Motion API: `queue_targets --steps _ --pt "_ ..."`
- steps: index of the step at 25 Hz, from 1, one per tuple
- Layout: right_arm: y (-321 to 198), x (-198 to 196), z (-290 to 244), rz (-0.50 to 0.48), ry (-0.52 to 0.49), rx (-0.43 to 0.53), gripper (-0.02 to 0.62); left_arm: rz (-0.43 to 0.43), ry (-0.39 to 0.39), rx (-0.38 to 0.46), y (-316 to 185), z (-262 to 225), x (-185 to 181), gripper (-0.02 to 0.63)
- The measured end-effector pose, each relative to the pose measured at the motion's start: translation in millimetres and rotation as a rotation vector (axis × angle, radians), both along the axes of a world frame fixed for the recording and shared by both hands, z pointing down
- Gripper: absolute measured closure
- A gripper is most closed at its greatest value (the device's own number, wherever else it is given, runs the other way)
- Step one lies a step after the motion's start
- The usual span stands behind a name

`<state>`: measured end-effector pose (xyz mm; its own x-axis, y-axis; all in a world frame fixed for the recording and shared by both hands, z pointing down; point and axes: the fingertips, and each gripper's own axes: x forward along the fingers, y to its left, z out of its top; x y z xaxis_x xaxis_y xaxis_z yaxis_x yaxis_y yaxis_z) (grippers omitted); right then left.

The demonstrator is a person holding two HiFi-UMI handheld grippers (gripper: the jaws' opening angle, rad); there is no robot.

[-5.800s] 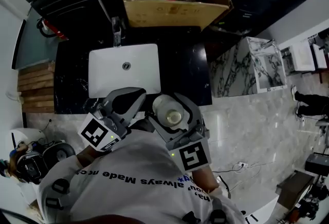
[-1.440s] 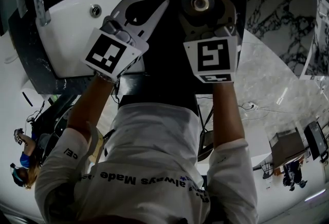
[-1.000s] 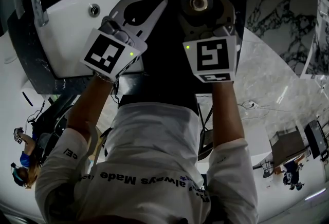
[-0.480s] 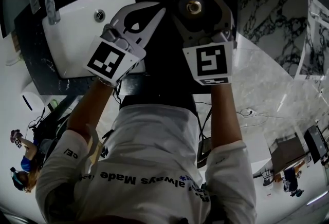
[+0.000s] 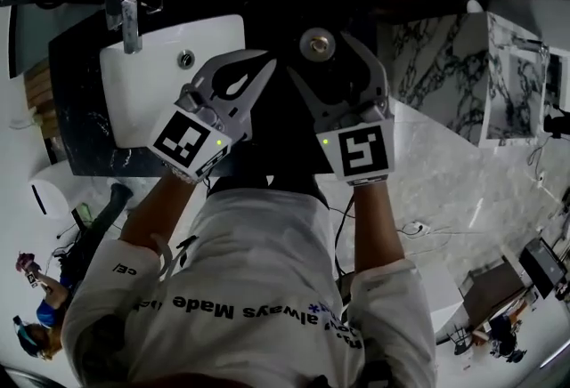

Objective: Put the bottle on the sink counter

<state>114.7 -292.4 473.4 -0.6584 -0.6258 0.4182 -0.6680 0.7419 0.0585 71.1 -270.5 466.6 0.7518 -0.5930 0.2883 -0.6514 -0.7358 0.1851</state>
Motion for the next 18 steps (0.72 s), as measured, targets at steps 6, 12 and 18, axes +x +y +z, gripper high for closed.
queue_targets --steps 6,12,18 --pt "22 -3 -55 0.001 -0.068 0.018 0.362 -0.002 0.050 0.050 17 -55 -4 0.603" --pt "44 -2 -107 0.014 -0.120 0.032 0.438 -0.001 0.090 0.083 35 -106 -10 0.603" --pt "72 -6 -156 0.004 -0.175 0.068 0.507 0.016 0.119 0.115 60 -144 -10 0.603"
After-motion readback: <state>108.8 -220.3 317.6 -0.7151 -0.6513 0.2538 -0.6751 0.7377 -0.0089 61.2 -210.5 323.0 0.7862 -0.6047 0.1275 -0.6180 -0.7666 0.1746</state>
